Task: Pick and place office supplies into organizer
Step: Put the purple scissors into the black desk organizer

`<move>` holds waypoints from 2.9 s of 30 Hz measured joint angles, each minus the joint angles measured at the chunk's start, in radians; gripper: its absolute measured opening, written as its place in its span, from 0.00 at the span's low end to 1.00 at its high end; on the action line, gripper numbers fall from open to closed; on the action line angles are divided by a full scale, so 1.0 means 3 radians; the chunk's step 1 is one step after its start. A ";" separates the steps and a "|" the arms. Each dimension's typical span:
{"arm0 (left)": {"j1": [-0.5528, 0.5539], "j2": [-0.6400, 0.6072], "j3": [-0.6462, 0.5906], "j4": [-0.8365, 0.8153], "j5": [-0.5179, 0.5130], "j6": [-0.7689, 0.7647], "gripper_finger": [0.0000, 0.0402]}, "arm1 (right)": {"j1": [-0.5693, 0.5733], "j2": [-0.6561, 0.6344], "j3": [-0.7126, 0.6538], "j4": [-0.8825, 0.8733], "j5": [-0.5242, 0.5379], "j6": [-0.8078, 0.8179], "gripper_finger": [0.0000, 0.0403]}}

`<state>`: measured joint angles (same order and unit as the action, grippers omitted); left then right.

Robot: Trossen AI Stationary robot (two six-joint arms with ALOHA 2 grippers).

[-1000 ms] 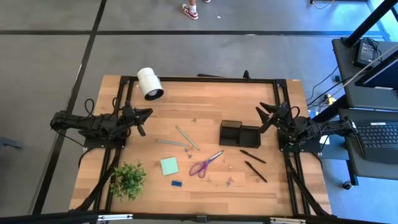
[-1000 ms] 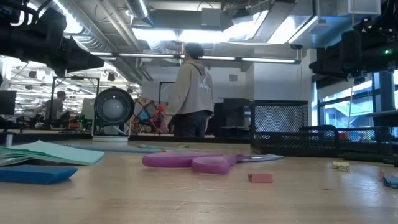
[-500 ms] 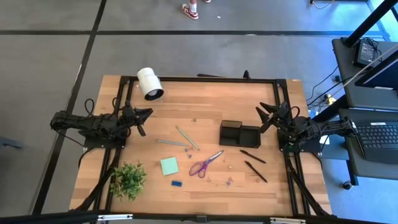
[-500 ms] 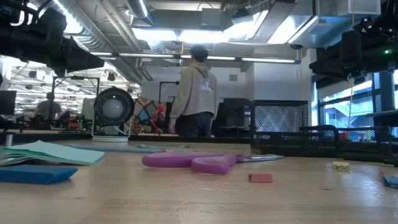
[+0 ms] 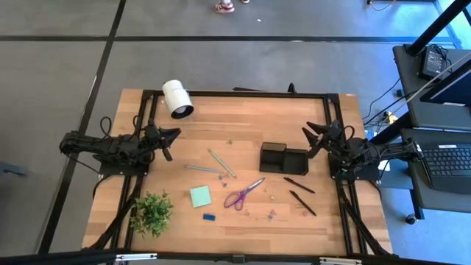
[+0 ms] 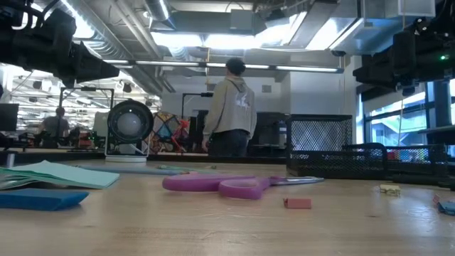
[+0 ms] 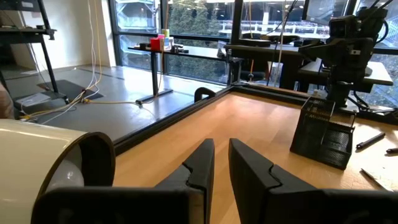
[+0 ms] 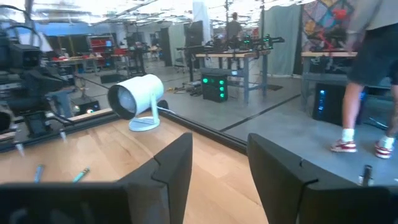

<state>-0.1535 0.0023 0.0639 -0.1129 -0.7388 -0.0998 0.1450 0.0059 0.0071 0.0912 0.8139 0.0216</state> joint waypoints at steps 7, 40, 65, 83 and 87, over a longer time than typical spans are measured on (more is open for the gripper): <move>0.0001 0.0001 0.0001 0.0001 0.0000 0.0000 0.11 | 0.0001 0.0001 0.0000 0.0012 -0.0012 0.0001 0.39; 0.0001 0.0000 0.0000 0.0016 -0.0061 0.0256 0.11 | 0.0001 0.0001 0.0000 0.0218 -0.0012 0.0521 0.39; 0.0001 0.0000 0.0000 0.0016 -0.0062 0.0205 0.11 | 0.0001 0.0001 0.0000 0.0230 -0.0012 0.0521 0.39; 0.0001 0.0000 0.0000 0.0017 -0.0101 0.0197 0.14 | 0.0000 0.0000 0.0000 0.0153 -0.0006 0.0501 0.39; 0.0001 0.0001 0.0001 0.0029 -0.0094 0.0140 0.19 | 0.0000 0.0000 0.0000 0.0124 -0.0005 0.0500 0.39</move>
<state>-0.1532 0.0025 0.0642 -0.1043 -0.7670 -0.0576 0.1451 0.0059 0.0071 0.1284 0.8124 0.1715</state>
